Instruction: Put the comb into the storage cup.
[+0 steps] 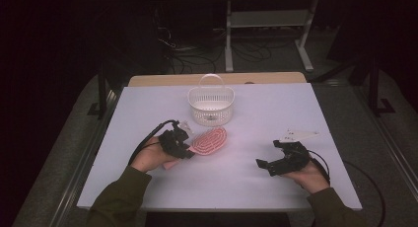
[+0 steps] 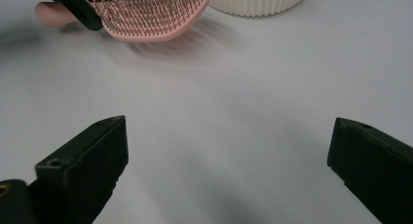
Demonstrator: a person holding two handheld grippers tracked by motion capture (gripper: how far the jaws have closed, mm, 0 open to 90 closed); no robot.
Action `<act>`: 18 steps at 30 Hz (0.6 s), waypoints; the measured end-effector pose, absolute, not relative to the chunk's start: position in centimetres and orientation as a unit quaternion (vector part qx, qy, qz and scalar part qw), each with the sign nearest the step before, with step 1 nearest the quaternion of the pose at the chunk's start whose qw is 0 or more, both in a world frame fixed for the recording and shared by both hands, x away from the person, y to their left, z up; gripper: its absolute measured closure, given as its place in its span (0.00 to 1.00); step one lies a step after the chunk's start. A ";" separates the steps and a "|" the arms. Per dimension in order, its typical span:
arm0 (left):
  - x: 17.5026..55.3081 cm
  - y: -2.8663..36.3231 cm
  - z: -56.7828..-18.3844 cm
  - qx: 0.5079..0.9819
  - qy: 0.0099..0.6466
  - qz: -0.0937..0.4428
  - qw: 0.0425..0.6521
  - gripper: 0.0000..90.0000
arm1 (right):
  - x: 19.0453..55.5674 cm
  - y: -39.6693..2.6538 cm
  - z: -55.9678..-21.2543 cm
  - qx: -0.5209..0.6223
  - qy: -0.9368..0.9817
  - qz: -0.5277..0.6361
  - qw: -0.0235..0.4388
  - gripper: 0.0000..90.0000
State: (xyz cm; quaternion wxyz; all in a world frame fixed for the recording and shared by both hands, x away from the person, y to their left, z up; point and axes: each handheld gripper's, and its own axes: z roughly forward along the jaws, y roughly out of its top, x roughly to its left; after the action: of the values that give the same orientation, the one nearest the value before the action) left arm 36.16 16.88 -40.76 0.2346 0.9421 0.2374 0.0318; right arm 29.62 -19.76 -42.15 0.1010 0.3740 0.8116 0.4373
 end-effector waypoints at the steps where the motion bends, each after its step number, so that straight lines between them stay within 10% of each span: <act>1: 36.1 16.9 -40.7 0.941 0.238 0.031 0.237 0.78 | 29.6 -19.8 -42.1 0.374 0.811 0.438 0.101 0.01; 18: 35.6 17.3 -39.7 0.923 0.229 0.043 0.307 0.78 | 29.6 -19.8 -42.1 0.373 0.810 0.439 0.104 0.01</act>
State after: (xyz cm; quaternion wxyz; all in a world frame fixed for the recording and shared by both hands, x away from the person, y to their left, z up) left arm 35.62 17.34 -39.70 0.3067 0.9230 0.2286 0.0427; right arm 29.61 -19.81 -42.13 0.1040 0.3733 0.8104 0.4394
